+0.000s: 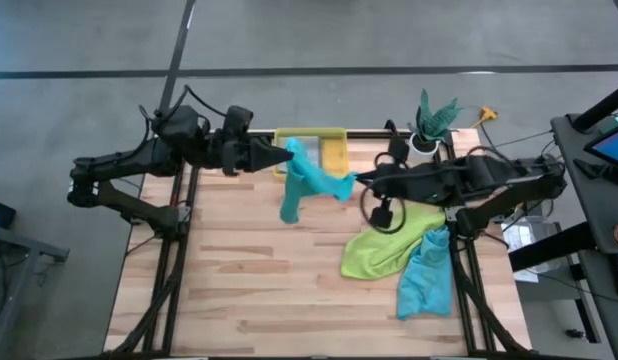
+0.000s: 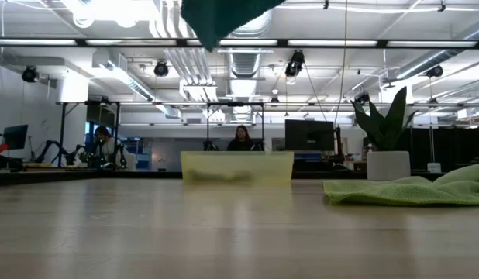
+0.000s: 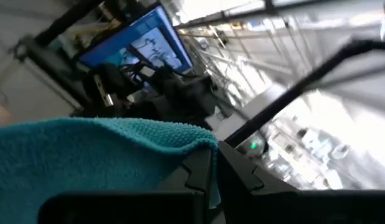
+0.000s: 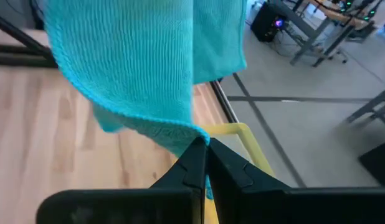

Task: Fold microfiber towels
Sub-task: Fold the blue microfiber cloth

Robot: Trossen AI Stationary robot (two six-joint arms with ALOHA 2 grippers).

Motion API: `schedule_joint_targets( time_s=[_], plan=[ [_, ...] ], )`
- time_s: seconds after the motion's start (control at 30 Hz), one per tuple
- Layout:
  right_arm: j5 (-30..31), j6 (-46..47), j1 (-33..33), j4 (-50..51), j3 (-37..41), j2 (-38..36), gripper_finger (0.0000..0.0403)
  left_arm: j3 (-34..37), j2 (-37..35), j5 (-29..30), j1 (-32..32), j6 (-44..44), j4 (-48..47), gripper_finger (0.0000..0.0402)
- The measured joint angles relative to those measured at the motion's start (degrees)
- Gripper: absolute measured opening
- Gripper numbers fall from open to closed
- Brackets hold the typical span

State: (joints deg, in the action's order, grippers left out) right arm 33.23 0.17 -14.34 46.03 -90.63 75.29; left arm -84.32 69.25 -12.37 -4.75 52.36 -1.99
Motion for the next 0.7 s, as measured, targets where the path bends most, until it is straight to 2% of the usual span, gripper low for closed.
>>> schedule_joint_targets(
  time_s=[0.17,0.43,0.6,0.7],
  plan=[
    [-0.62,2.75,-0.01,0.55,0.0,-3.04,0.0009,0.87,0.11,-0.75,0.0,-7.85,-0.88,0.0006],
    [2.26,6.14,-0.01,2.76,0.0,-7.45,0.0009,1.23,0.06,-0.89,0.0,-12.63,-7.83,0.0006],
    [2.87,7.38,-0.01,4.21,0.0,-9.22,0.0009,1.23,0.02,-0.24,-0.02,-25.27,-22.34,0.0006],
    [2.85,7.89,-0.01,5.6,0.0,-9.59,0.0009,1.35,0.19,6.49,-0.02,-31.93,-34.9,0.0006]
  ],
)
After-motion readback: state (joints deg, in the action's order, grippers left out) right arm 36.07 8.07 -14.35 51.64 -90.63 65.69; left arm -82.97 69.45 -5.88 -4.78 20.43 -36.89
